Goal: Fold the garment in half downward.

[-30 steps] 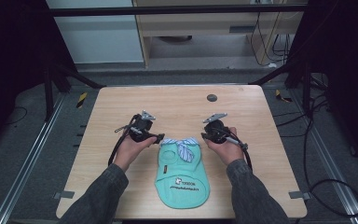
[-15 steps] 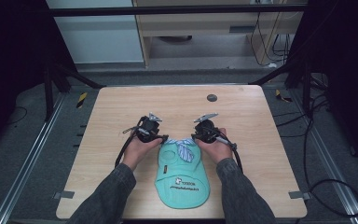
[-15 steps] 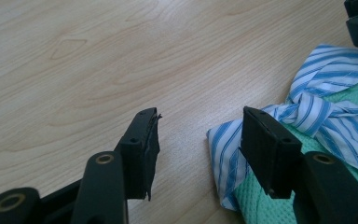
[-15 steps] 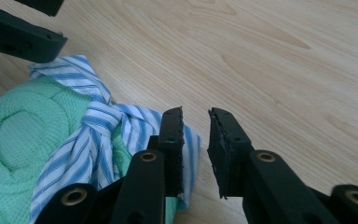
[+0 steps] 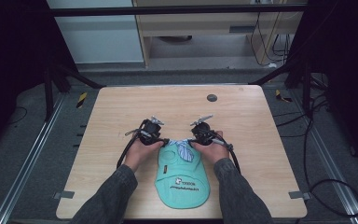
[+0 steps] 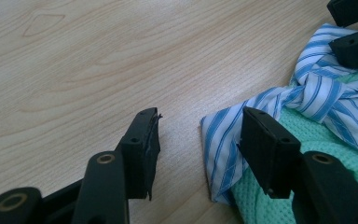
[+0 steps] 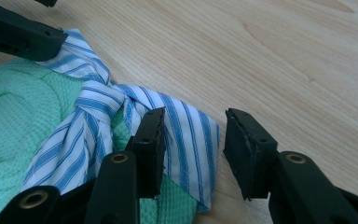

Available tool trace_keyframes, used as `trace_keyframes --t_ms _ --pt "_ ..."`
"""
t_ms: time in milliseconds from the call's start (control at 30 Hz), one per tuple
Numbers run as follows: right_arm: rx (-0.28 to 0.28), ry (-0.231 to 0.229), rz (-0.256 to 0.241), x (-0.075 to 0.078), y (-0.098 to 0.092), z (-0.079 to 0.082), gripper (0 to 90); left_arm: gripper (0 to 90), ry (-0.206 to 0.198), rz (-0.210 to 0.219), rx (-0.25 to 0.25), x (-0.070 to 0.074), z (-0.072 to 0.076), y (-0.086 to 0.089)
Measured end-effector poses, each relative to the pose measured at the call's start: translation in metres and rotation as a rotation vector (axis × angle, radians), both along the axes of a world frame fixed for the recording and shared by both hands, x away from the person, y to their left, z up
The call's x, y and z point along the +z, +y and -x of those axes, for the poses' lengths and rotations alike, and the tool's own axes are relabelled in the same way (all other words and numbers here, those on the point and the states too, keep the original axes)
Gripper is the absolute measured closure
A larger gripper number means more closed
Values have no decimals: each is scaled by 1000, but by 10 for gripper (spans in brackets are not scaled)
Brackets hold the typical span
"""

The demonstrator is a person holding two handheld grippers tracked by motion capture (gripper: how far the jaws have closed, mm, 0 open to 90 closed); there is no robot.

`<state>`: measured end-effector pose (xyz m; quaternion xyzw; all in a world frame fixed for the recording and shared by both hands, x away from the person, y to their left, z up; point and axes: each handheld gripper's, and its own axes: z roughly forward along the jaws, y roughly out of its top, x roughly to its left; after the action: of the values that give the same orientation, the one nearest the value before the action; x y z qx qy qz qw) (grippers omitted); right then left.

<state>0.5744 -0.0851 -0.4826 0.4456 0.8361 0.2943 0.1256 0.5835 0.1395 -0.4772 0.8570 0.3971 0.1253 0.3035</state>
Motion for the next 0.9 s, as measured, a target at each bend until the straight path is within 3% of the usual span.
trace_keyframes --t_ms 200,533,700,900 --pt "-2 23 -2 -1 1 -1 613 459 8 10 -4 6 0 2" --pt "8 48 -3 0 2 -1 696 465 81 -24 -32 -2 -3 -1" --pt "23 48 -5 0 3 0 739 514 72 -27 -54 -3 -1 -4" --pt "32 48 1 0 4 2 783 661 69 -14 -93 -4 3 -7"
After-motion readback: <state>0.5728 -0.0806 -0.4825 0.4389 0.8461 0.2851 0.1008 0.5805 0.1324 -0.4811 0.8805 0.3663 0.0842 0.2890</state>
